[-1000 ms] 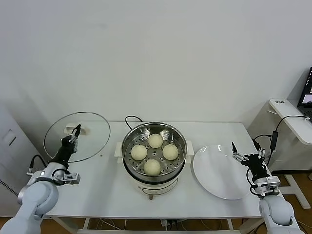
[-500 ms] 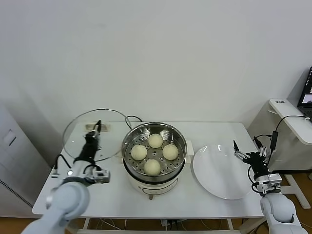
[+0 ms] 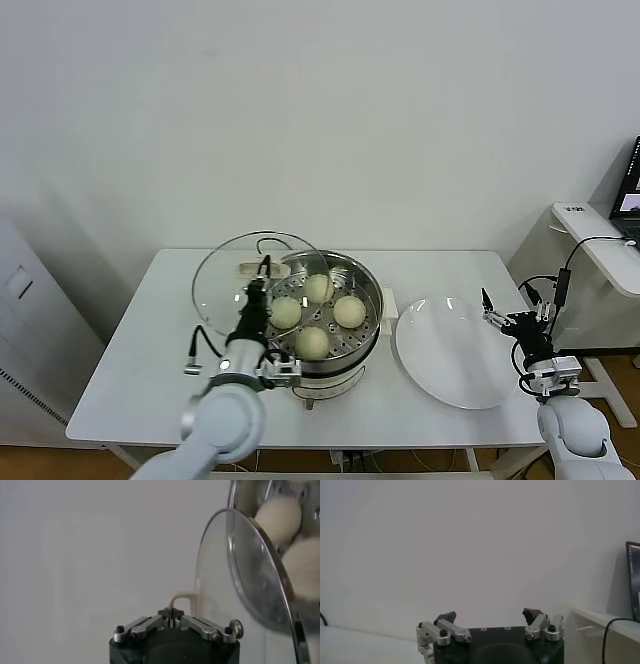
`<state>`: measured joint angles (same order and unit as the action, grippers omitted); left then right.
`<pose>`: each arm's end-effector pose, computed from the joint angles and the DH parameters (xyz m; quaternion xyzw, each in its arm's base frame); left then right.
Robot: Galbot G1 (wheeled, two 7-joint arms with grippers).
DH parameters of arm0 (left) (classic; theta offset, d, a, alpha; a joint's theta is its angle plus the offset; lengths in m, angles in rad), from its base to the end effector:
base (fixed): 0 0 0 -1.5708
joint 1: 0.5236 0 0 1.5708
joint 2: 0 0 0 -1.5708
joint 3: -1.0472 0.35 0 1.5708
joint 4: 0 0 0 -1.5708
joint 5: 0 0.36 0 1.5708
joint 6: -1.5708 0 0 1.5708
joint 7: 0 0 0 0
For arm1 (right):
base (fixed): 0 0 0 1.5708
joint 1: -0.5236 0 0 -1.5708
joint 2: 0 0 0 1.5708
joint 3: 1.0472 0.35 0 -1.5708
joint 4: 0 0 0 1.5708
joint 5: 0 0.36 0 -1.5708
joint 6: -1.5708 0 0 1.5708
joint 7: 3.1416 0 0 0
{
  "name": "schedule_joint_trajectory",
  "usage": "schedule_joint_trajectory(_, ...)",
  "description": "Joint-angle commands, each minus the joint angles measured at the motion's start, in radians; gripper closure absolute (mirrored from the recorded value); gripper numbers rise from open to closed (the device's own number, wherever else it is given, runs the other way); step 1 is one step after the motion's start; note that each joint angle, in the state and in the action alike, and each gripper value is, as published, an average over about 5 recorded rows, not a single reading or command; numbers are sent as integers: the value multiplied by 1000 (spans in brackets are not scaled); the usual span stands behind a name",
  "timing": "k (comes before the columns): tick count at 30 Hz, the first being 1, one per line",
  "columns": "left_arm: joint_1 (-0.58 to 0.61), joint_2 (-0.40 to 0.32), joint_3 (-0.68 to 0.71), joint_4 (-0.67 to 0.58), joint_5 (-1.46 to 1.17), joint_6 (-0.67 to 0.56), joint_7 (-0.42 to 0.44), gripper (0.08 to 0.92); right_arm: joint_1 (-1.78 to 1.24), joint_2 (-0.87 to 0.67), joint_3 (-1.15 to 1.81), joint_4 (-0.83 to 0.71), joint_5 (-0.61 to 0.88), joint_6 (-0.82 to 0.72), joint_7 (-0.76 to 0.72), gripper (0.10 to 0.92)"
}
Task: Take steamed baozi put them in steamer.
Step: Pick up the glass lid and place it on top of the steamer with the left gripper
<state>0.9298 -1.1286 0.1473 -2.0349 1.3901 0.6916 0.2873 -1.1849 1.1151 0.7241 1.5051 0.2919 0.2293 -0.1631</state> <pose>0.2804 -0.1001 -0.2250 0.0020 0.6972 0.7152 0.0482 0.3070 -0.2287 -0.3495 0.0081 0.9940 -0.0998 0.0435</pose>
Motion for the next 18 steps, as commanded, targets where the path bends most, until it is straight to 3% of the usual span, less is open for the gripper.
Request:
schedule_joint_trajectory(1, -61, -134, 151, 102, 86, 53, 19, 901, 2, 2, 2, -6, -2, 2, -2, 203)
schedule_joint_trajectory(18, -74, -175, 175, 207, 86, 31, -28, 901, 4, 3, 2, -17, -9, 6, -6, 203)
